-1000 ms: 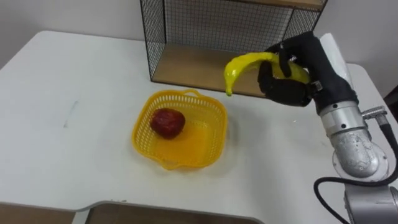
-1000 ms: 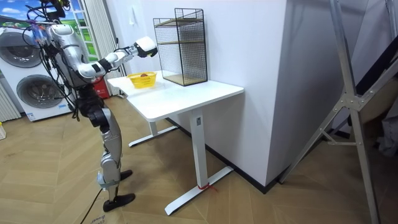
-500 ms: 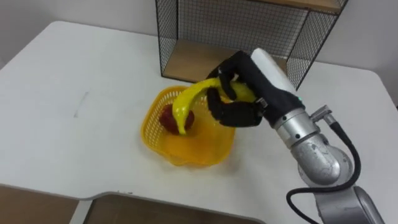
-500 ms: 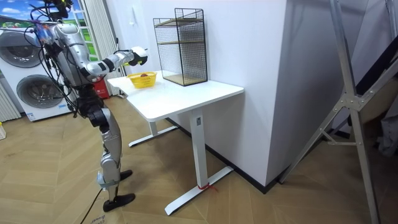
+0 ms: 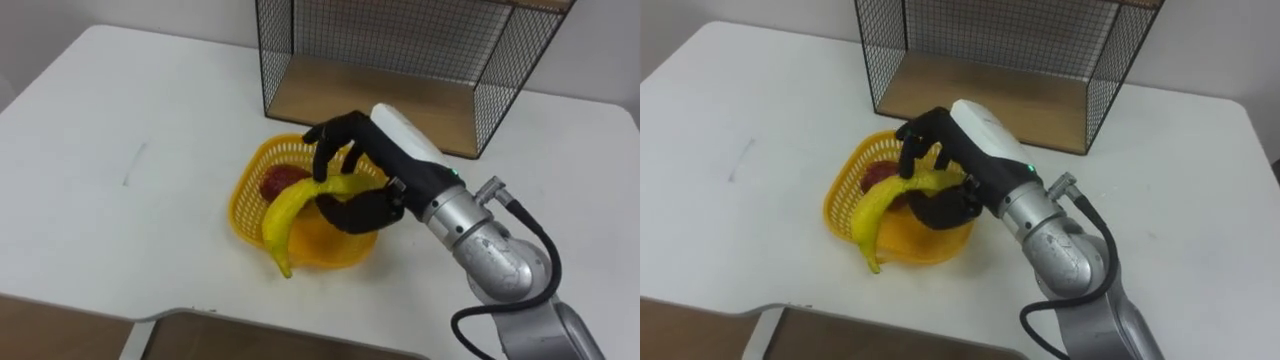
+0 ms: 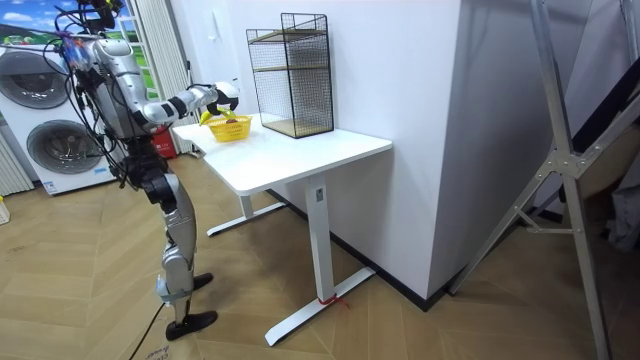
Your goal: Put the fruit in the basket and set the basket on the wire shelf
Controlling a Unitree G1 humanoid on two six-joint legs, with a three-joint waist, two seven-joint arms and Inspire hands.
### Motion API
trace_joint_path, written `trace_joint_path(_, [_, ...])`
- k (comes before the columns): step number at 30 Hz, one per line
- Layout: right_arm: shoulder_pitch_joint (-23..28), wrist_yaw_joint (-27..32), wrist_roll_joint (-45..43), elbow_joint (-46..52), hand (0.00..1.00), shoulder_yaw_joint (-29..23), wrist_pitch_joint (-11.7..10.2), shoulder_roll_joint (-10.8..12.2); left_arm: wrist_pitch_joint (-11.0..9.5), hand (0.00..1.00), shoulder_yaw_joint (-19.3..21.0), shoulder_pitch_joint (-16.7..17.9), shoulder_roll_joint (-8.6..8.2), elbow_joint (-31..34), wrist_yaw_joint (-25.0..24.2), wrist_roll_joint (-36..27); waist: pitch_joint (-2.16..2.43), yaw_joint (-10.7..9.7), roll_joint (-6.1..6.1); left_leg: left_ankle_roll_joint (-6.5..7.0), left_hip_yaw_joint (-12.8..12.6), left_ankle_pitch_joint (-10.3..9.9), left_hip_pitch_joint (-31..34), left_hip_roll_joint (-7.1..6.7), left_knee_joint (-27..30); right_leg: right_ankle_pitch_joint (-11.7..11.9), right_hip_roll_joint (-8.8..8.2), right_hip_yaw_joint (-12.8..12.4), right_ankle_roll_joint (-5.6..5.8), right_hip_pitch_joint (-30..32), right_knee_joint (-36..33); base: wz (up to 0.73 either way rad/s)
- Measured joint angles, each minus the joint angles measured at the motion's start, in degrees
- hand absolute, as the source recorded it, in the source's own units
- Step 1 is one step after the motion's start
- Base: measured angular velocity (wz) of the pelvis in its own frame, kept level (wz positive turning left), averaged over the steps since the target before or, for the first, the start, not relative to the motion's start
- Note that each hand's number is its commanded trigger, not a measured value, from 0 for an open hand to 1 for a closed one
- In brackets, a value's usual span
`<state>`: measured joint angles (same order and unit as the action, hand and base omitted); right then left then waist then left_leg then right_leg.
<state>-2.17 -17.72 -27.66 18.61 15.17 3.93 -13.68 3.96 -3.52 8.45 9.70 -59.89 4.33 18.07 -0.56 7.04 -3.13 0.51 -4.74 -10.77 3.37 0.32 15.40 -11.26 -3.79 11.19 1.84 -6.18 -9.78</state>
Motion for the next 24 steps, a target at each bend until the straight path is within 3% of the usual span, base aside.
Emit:
trace_joint_path(6, [0.0,0.0,-0.1,-1.4,0.00,0.4,0.0,0.6,0.0,0.00,0.0,-0.2,-0.07,-0.5,0.0,0.0,0.02,0.0,-0.01,0.00,0.0,0.0,0.0,-0.01,0.0,0.0,0.00,0.0,0.00,0.0,0.0,0.00])
trace_joint_path(10, [0.0,-0.7,-0.1,-1.6,0.00,0.6,1.2,0.8,0.0,0.00,0.0,-0.2,-0.08,-0.5,0.0,0.0,0.03,-0.1,-0.03,0.00,0.0,0.0,0.0,-0.01,0.0,0.0,0.00,0.0,0.00,0.1,0.0,0.00])
trace_joint_path(24, [0.0,-0.7,0.0,-1.6,0.00,0.6,1.2,1.6,-0.4,0.00,0.0,-0.5,-0.06,-1.9,0.0,-0.1,0.02,-0.3,-0.01,0.00,0.0,0.0,0.0,-0.03,0.0,0.0,0.00,-0.1,0.00,0.0,0.0,0.00])
